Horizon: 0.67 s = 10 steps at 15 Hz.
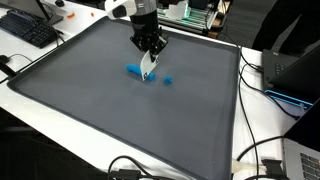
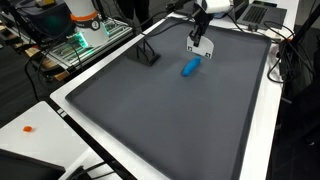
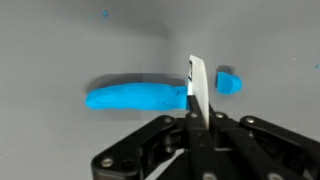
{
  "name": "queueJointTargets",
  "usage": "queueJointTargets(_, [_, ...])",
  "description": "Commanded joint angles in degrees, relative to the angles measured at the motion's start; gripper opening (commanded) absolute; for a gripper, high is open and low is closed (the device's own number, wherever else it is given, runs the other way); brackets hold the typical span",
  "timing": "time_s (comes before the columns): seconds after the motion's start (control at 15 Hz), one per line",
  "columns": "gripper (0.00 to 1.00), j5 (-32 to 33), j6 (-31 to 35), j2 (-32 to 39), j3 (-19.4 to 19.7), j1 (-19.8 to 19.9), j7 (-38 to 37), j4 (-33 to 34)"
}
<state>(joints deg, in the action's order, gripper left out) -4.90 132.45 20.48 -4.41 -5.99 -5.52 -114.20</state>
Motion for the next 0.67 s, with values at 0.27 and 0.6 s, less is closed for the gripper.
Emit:
queueJointTargets(0.27, [0.01,1.48,1.66,-0.06,0.75,0.35,1.12,-2.15])
queueJointTargets(0.6, [0.01,2.16,4.38,1.05,0.90,0.51,1.96,-3.16])
